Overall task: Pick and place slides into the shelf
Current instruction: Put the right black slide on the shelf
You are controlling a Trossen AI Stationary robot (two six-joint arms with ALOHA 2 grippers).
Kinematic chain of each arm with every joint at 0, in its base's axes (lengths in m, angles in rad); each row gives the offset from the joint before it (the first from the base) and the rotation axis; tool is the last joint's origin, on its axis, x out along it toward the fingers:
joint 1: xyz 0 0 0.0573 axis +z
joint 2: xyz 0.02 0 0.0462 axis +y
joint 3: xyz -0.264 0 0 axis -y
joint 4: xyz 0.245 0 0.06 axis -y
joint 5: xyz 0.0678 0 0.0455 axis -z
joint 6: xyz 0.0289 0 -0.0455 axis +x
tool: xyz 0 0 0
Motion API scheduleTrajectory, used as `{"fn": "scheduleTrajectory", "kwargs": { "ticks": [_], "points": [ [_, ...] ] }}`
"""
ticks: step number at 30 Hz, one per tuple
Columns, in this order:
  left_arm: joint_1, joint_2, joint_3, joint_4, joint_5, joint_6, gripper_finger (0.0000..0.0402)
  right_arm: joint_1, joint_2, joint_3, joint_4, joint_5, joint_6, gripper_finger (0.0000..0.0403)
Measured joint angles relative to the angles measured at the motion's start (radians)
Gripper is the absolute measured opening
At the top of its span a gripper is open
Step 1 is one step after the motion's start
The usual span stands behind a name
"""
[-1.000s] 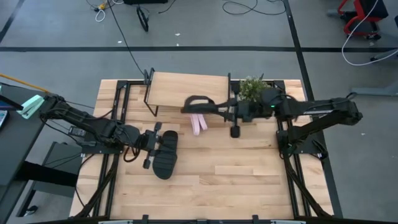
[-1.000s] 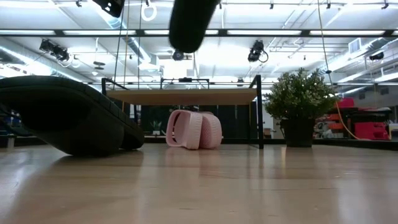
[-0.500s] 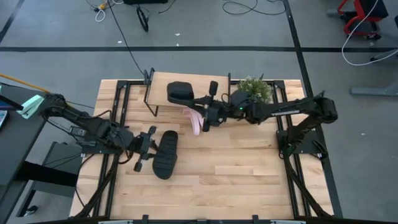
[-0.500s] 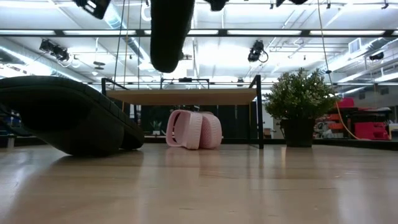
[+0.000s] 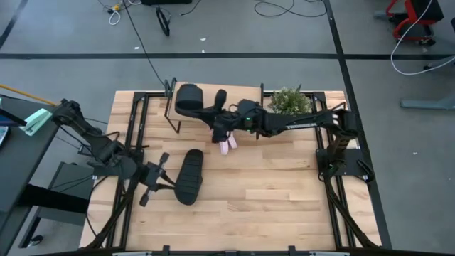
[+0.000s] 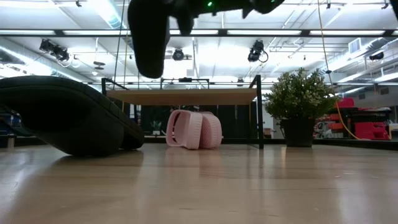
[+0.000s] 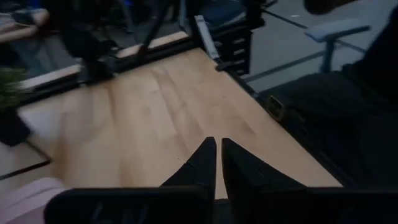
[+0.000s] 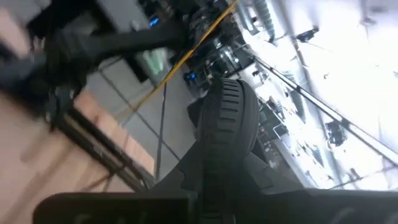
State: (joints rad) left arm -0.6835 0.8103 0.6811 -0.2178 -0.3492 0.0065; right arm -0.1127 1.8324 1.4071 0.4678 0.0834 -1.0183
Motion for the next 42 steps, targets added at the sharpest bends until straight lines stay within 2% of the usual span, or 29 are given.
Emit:
{"fn": "scheduleTrajectory", "kwargs": {
  "ticks": [5, 10, 19, 27, 31, 35, 38, 42],
  "points": [
    [-0.068, -0.044, 0.000, -0.015, -0.128, -0.020, 0.0011, -0.005, 0.079, 0.072, -0.077, 0.043, -0.107, 0.0049],
    [-0.133, -0.053, 0.000, -0.022, -0.254, -0.017, 0.0007, -0.005, 0.127, 0.093, -0.075, 0.043, -0.188, 0.0049],
    [-0.204, -0.053, 0.000, -0.029, -0.372, -0.010, 0.0020, -0.005, 0.172, 0.093, -0.074, 0.043, -0.294, 0.0049],
    [-0.225, -0.053, 0.000, -0.028, -0.411, 0.011, 0.0006, -0.002, 0.204, 0.094, -0.023, 0.049, -0.403, 0.0049],
    [-0.225, -0.053, 0.000, -0.028, -0.414, 0.009, 0.0015, 0.005, 0.225, 0.093, -0.022, 0.070, -0.399, 0.0049],
    [-0.225, -0.054, 0.000, -0.029, -0.417, 0.008, 0.0025, 0.012, 0.261, 0.093, 0.093, 0.098, -0.420, 0.0049],
    [-0.225, -0.053, 0.000, -0.030, -0.417, 0.008, 0.0023, 0.017, 0.278, 0.094, 0.148, 0.102, -0.437, 0.0049],
    [-0.224, -0.053, 0.000, -0.032, -0.417, 0.011, 0.0011, 0.014, 0.299, 0.093, 0.136, 0.100, -0.429, 0.0049]
  ]
}}
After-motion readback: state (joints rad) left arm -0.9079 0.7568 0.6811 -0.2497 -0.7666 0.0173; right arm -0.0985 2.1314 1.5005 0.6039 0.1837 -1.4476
